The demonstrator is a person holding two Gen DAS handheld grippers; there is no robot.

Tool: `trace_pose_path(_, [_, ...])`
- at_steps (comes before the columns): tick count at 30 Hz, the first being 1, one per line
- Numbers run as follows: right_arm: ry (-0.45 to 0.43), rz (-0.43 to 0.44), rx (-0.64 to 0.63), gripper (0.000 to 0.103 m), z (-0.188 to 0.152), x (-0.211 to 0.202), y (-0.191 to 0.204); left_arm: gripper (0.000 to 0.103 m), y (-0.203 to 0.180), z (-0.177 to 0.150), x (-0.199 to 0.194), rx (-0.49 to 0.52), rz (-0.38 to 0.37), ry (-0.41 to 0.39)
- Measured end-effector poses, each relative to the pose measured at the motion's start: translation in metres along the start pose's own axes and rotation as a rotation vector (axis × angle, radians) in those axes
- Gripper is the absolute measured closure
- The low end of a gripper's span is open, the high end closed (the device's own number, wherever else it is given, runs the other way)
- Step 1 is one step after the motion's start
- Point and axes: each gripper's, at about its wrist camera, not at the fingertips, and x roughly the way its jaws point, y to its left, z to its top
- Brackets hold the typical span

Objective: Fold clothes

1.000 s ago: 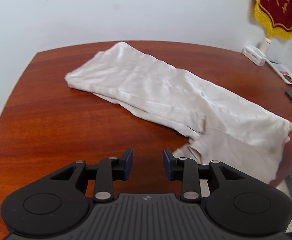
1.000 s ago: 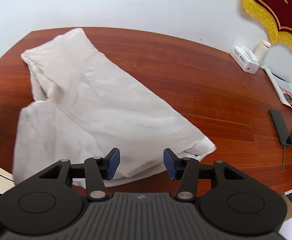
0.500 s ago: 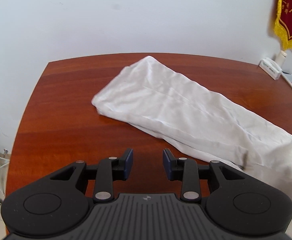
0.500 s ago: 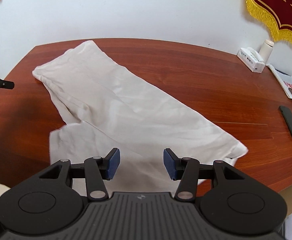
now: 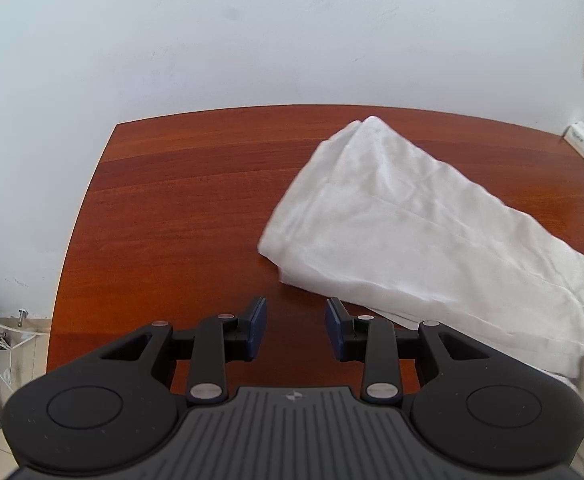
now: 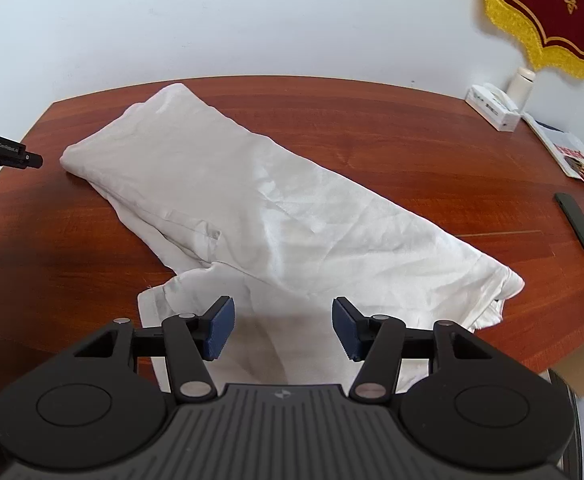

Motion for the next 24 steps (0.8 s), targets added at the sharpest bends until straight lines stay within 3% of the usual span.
trace_pose_path(11, [0.040, -0.061, 0.030, 0.041, -0.004, -0.004, 0.022, 0.072, 0.016, 0.016, 0.048, 0.035, -0.102, 0.029])
trace_pose_path(16, [0.065, -0.083, 0.034, 0.040, -0.006, -0.008, 0.027, 0.099, 0.013, 0.017, 0.059, 0.067, -0.136, 0.010])
trace_pose_path(24, [0.085, -0.108, 0.045, 0.039, -0.011, -0.015, 0.029, 0.101, 0.016, 0.024, 0.045, 0.073, -0.044, -0.128])
